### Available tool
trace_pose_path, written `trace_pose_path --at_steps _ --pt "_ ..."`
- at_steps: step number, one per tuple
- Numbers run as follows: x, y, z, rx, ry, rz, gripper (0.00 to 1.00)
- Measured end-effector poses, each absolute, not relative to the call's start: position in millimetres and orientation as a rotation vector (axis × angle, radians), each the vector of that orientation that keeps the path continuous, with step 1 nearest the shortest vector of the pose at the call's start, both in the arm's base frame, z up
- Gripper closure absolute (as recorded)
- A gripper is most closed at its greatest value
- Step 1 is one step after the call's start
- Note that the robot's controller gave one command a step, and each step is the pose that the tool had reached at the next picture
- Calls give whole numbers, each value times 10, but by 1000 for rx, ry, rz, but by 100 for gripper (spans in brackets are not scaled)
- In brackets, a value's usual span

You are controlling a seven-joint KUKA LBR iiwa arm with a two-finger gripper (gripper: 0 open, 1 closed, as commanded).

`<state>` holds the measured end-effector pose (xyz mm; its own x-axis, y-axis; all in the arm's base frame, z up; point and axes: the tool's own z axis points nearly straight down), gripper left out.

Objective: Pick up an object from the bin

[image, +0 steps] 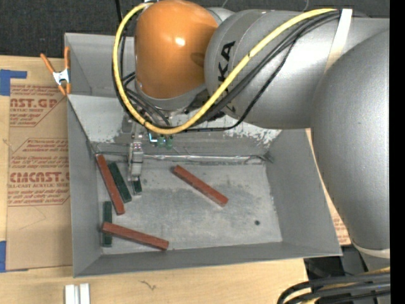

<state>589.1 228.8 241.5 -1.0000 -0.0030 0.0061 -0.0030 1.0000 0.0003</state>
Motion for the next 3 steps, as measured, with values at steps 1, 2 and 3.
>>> trace_pose_path --at_steps 1,2,3 --pt "5520 2066 1058 -234 -3125 4 0" --pt "5546 2075 1106 -234 -3133 -1 100" --pt "5546 2075 1106 -234 -3133 -2 0"
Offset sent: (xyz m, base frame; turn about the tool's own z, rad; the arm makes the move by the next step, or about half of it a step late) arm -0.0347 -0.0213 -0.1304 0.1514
